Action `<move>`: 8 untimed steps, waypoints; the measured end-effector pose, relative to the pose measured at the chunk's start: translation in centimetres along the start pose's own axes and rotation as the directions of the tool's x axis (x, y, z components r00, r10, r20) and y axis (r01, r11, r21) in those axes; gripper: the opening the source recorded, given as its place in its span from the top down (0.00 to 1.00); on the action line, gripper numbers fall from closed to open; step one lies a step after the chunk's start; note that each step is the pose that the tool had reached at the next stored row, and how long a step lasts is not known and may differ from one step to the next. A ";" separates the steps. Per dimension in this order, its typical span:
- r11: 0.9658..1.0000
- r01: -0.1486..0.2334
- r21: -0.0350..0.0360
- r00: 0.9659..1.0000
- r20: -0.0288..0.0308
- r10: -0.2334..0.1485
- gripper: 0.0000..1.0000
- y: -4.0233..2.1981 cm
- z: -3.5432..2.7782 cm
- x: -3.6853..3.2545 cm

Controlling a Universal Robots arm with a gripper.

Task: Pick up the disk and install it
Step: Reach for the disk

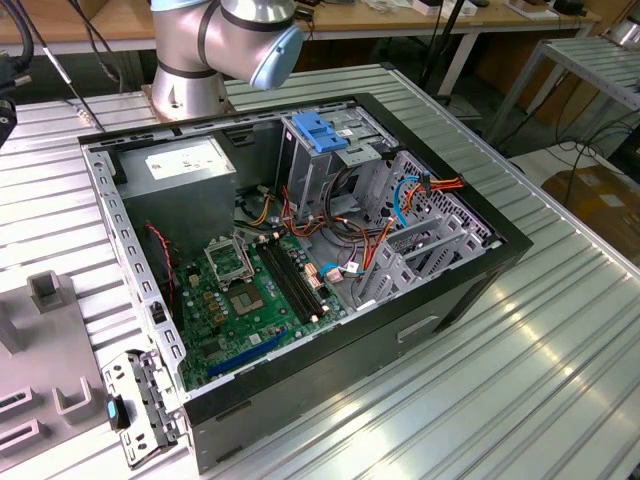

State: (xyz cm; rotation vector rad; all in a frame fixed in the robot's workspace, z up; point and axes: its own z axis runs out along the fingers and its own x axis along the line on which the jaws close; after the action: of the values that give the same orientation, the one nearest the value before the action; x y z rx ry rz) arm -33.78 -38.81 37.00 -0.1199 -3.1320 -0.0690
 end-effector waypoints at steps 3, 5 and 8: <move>1.000 0.000 0.000 1.000 -0.001 0.000 0.89 0.03 0.01 0.51; 1.000 0.000 0.000 1.000 -0.004 0.000 0.89 0.06 0.03 0.79; 1.000 0.000 0.000 1.000 -0.010 0.000 0.89 0.07 0.04 1.18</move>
State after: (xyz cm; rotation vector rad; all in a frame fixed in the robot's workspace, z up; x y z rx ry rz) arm -34.96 -38.64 36.97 -0.1198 -3.1217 -0.0688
